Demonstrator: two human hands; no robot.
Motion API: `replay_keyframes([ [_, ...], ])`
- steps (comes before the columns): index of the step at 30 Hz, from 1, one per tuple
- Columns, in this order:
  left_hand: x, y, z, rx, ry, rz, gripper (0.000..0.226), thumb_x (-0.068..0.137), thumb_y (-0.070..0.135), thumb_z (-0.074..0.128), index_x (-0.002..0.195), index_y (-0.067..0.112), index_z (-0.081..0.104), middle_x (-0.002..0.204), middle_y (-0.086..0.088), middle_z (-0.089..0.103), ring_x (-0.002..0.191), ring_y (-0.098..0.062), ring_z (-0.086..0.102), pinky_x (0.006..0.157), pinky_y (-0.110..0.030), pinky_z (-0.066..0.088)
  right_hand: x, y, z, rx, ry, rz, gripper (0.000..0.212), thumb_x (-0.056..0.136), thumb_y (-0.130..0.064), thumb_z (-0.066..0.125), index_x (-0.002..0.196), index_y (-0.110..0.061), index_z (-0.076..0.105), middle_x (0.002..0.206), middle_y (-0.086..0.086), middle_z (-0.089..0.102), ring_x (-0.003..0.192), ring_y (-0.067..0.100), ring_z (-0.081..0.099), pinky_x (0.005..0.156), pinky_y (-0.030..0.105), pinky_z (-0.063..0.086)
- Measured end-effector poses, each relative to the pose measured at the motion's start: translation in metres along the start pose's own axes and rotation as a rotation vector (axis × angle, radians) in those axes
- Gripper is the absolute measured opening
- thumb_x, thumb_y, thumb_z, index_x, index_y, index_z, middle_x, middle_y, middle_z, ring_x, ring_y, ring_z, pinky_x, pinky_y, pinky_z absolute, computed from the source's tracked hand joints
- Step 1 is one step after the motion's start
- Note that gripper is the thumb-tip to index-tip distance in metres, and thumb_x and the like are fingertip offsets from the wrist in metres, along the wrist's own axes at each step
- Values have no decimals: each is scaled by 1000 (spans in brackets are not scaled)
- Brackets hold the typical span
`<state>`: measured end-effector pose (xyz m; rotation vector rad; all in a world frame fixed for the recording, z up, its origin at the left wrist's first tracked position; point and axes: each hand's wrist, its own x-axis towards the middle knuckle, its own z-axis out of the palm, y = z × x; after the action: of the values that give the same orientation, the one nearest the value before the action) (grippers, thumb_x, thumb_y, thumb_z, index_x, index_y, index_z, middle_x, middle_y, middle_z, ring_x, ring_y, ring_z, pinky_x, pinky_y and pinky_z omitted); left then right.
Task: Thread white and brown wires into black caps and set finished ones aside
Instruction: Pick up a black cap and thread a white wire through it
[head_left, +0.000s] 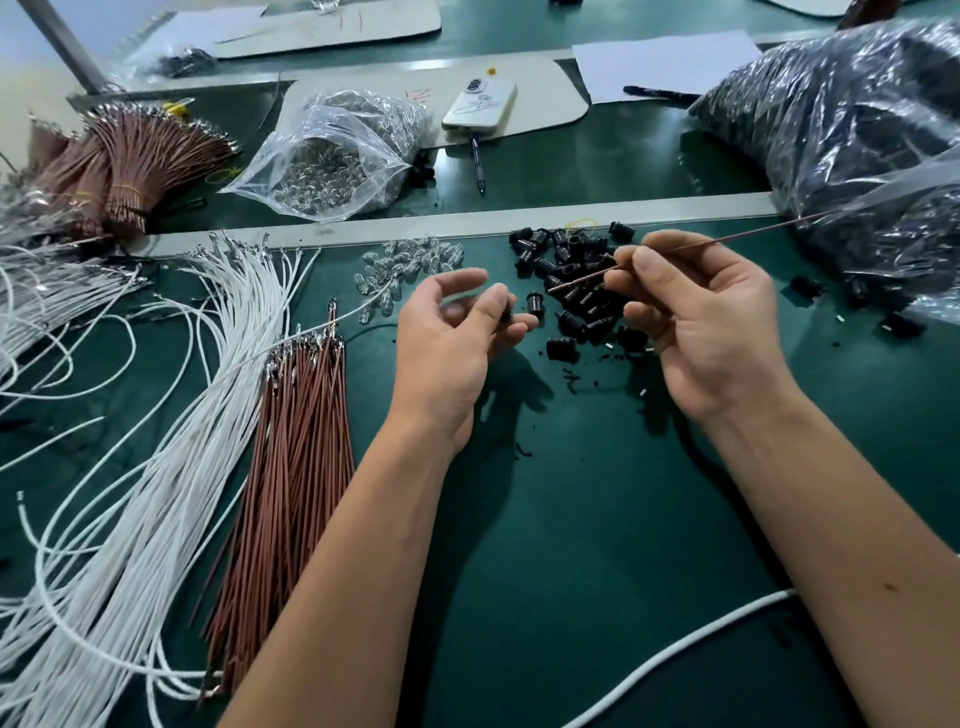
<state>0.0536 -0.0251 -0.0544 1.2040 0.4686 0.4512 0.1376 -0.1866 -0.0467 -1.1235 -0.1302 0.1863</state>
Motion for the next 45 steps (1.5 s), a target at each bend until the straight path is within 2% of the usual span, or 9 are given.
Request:
replay_keyframes([
  [3, 1, -1, -2, 72, -40, -21, 11, 93, -5, 64, 104, -4, 67, 85, -11, 72, 74, -17, 72, 71, -21, 57, -2, 1, 0, -40, -7, -39, 10, 94, -1, 70, 99, -8, 67, 92, 10, 79, 78, 20, 76, 56, 22, 55],
  [6, 0, 1, -3, 28, -96, -93, 21, 92, -13, 59, 98, 1, 73, 92, -16, 75, 80, -19, 74, 79, -22, 59, -3, 2, 1, -81, -10, -69, 10, 93, -2, 72, 98, -10, 68, 93, 10, 79, 79, 21, 77, 56, 23, 55],
  [14, 0, 2, -3, -98, -122, -124, 24, 90, -16, 59, 109, -4, 69, 100, -22, 75, 83, -25, 75, 78, -23, 60, -3, 3, 1, -73, 33, -129, 10, 92, 0, 74, 96, -7, 68, 90, 11, 79, 79, 25, 78, 63, 27, 60],
  [21, 0, 2, -3, -174, -90, -123, 30, 89, -16, 62, 116, -4, 58, 96, -21, 76, 85, -29, 76, 75, -26, 61, -3, 5, 1, -93, 16, -140, 10, 91, 1, 75, 94, -6, 69, 91, 13, 79, 81, 28, 78, 66, 27, 61],
  [30, -1, -1, -1, -177, -121, -104, 24, 87, -16, 64, 108, -5, 59, 91, -17, 77, 82, -28, 76, 74, -25, 60, -4, 12, 5, -74, -6, -134, 12, 90, 4, 74, 93, -6, 68, 86, 12, 78, 78, 27, 78, 69, 27, 60],
  [35, -3, -3, 1, -110, -138, -64, 17, 85, -14, 67, 100, -5, 67, 88, -14, 75, 81, -27, 75, 75, -25, 60, -7, 15, 9, -101, -37, -117, 13, 89, 3, 75, 92, -8, 69, 87, 13, 79, 79, 26, 78, 68, 26, 60],
  [39, -6, -4, 4, -6, -190, 9, 14, 84, -12, 71, 94, -2, 72, 91, -18, 76, 83, -29, 74, 83, -34, 61, -8, 18, 10, -247, -72, -113, 16, 86, -5, 81, 94, -13, 71, 88, 10, 80, 77, 17, 76, 56, 21, 54],
  [43, -8, -4, 6, 234, -208, 127, 17, 79, -6, 79, 90, 6, 74, 84, -9, 78, 75, -16, 73, 71, -24, 57, -8, 17, 9, -328, -121, -146, 13, 85, -7, 83, 89, -15, 74, 82, 5, 79, 70, 7, 72, 56, 13, 48],
  [45, -8, -5, 7, 260, -216, 134, 18, 79, -5, 79, 92, 5, 73, 84, -8, 78, 76, -18, 74, 71, -25, 57, -9, 17, 9, -353, -159, -144, 11, 86, -7, 83, 83, -16, 76, 79, 3, 78, 65, 5, 69, 57, 12, 48],
])
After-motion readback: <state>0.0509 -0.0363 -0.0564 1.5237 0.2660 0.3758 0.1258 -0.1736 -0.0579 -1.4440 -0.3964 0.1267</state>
